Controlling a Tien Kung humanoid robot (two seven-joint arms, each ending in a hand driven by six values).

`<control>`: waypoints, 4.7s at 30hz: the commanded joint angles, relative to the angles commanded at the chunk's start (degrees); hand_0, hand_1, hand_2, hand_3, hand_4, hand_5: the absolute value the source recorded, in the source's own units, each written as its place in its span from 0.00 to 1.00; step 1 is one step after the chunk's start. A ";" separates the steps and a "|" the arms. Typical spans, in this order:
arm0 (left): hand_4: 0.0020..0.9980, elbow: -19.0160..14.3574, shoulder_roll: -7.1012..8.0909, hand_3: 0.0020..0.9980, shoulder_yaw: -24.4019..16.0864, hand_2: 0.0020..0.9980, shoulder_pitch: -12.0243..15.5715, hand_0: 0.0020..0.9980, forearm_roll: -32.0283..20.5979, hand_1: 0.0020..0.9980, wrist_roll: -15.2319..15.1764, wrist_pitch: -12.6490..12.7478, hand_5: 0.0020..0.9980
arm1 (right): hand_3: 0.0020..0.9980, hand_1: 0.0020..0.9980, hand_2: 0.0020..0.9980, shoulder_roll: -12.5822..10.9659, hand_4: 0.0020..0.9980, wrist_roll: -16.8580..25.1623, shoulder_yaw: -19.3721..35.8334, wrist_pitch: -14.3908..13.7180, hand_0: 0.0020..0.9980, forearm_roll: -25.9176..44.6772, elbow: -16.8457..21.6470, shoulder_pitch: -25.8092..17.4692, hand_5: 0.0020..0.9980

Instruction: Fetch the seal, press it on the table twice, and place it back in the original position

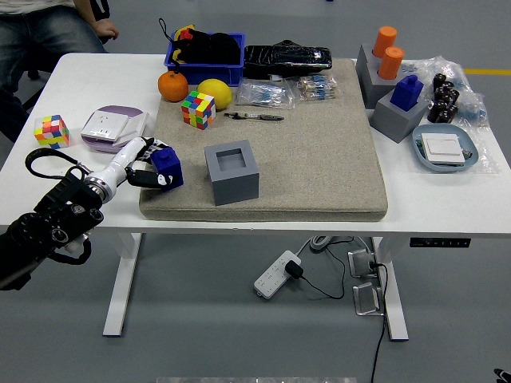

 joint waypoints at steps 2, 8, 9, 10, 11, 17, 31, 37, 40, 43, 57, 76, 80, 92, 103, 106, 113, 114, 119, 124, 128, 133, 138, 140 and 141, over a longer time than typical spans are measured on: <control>0.71 0.00 0.03 0.59 -0.04 0.42 0.02 0.64 -0.02 0.47 0.00 -0.02 0.00 | 0.68 0.71 0.67 -0.04 0.72 -0.01 -0.08 0.00 0.80 0.00 0.00 -0.01 0.50; 0.71 -0.02 0.06 0.59 0.08 0.42 -0.15 0.64 -0.15 0.47 -0.05 -0.01 0.00 | 0.67 0.70 0.67 -0.10 0.72 -0.07 -0.09 0.03 0.80 0.04 -0.02 -0.05 0.50; 0.71 -0.02 0.07 0.59 0.10 0.42 -0.19 0.64 -0.09 0.47 -0.04 -0.03 0.00 | 0.67 0.70 0.67 -0.11 0.72 -0.08 -0.11 0.05 0.80 0.05 -0.03 -0.04 0.50; 0.71 -0.11 0.11 0.59 0.02 0.42 -0.23 0.64 -0.03 0.47 -0.08 -0.02 0.00 | 0.67 0.70 0.67 -0.12 0.72 -0.09 -0.13 0.05 0.80 0.05 -0.02 -0.05 0.50; 0.71 -0.26 0.16 0.59 -0.11 0.42 -0.28 0.64 0.11 0.47 -0.10 -0.03 0.00 | 0.67 0.70 0.67 -0.13 0.72 -0.07 -0.12 0.03 0.80 0.09 0.00 -0.06 0.50; 0.71 -3.86 2.29 0.59 -4.59 0.42 -0.81 0.64 2.72 0.47 -0.97 -0.71 0.00 | 0.68 0.70 0.67 -0.26 0.72 -0.09 -0.36 0.03 0.80 0.10 0.01 -0.10 0.50; 0.72 -16.32 6.15 0.59 -15.64 0.42 -3.16 0.64 9.11 0.47 -0.56 -0.94 0.00 | 0.68 0.71 0.67 -0.22 0.72 -0.02 0.04 -0.04 0.80 -0.01 0.02 -0.30 0.50; 0.72 -19.53 4.13 0.59 -15.06 0.42 -3.56 0.64 9.22 0.47 0.22 -1.10 0.00 | 0.68 0.71 0.67 -0.09 0.72 0.01 0.26 -0.10 0.81 0.03 0.09 -0.19 0.50; 0.72 -19.67 3.09 0.59 -12.68 0.42 -4.08 0.64 9.01 0.47 0.68 -1.38 0.00 | 0.68 0.71 0.67 -0.09 0.72 -0.04 0.37 -0.05 0.81 -0.04 0.00 -0.22 0.50; 0.72 -19.03 2.20 0.59 -10.42 0.42 -4.70 0.64 8.48 0.47 0.80 -1.65 0.00 | 0.68 0.71 0.67 -0.12 0.72 -0.07 0.37 -0.01 0.80 -0.03 -0.03 -0.21 0.50; 0.73 -15.16 -0.32 0.59 -6.20 0.42 -6.13 0.64 7.17 0.47 0.72 -1.27 0.00 | 0.68 0.70 0.67 -0.21 0.72 -0.02 0.20 -0.07 0.80 0.12 0.03 -0.01 0.50; 0.74 -14.02 -1.14 0.58 -3.99 0.42 -6.05 0.63 6.91 0.47 0.50 -1.15 0.00 | 0.67 0.70 0.67 -0.32 0.72 0.01 0.05 -0.10 0.80 0.20 0.04 0.04 0.50; 0.74 -13.93 -1.08 0.59 -3.14 0.42 -6.49 0.63 7.03 0.47 0.46 -1.21 0.00 | 0.67 0.70 0.67 -0.33 0.72 0.03 0.10 -0.14 0.80 0.26 0.09 0.13 0.50; 0.74 -13.28 -1.50 0.59 -1.48 0.42 -7.75 0.63 7.79 0.47 0.53 -1.18 0.00 | 0.68 0.70 0.67 -0.39 0.72 0.03 0.15 -0.14 0.80 0.29 0.07 0.17 0.49; 0.74 -13.62 -0.84 0.59 -1.30 0.42 -8.81 0.63 8.07 0.47 0.81 -1.57 0.00 | 0.68 0.70 0.67 -0.45 0.72 0.06 0.17 -0.16 0.80 0.32 0.08 0.11 0.50; 0.74 -13.65 -0.73 0.59 -1.14 0.42 -8.92 0.63 7.98 0.47 0.97 -1.82 0.00 | 0.68 0.70 0.67 -0.41 0.72 0.07 0.16 -0.15 0.80 0.34 0.07 0.13 0.50; 0.74 -13.57 -0.46 0.58 -0.63 0.42 -8.92 0.63 8.07 0.47 1.42 -2.36 0.00 | 0.67 0.70 0.67 -0.46 0.72 0.07 0.08 -0.22 0.80 0.37 0.12 0.21 0.49; 0.75 -13.58 -0.42 0.58 -0.52 0.42 -8.93 0.63 8.09 0.47 1.50 -2.44 0.00 | 0.67 0.70 0.67 -0.48 0.72 0.07 0.05 -0.22 0.80 0.38 0.11 0.20 0.49; 0.75 -13.58 -0.44 0.58 -0.36 0.42 -9.01 0.63 8.08 0.47 1.66 -2.54 0.00 | 0.67 0.70 0.67 -0.49 0.72 0.05 -0.09 -0.18 0.80 0.40 0.06 0.11 0.49; 0.75 -13.48 -0.81 0.58 -0.23 0.42 -8.88 0.63 8.30 0.46 1.92 -2.64 0.00 | 0.68 0.70 0.67 -0.53 0.72 0.10 -0.44 -0.22 0.80 0.52 0.09 0.17 0.49; 0.74 -13.19 -1.14 0.59 0.02 0.46 -8.77 0.65 8.19 0.51 1.82 -2.39 0.00 | 0.68 0.70 0.67 -0.59 0.72 0.09 -0.68 -0.21 0.80 0.55 0.08 0.20 0.49; 0.76 -12.94 -1.49 0.61 0.16 0.66 -8.80 0.70 8.28 0.70 1.24 -1.84 0.00 | 0.68 0.70 0.67 -0.64 0.72 0.03 -0.66 -0.16 0.80 0.57 0.05 0.12 0.49; 0.88 -12.84 -1.62 0.79 -0.32 0.82 -8.82 0.80 8.36 0.82 0.68 -1.58 0.00 | 0.68 0.70 0.67 -0.68 0.72 0.02 -0.61 -0.16 0.80 0.57 0.03 0.07 0.49; 0.88 -12.80 -1.61 0.79 -0.50 0.82 -8.82 0.80 8.31 0.82 0.48 -1.42 0.00 | 0.68 0.70 0.67 -0.67 0.72 0.05 -0.62 -0.17 0.80 0.58 0.05 0.08 0.49; 0.88 -12.78 -1.61 0.79 -0.57 0.82 -8.82 0.80 8.25 0.82 0.31 -1.27 0.00 | 0.68 0.70 0.67 -0.64 0.72 0.07 -0.61 -0.18 0.80 0.59 0.07 0.09 0.49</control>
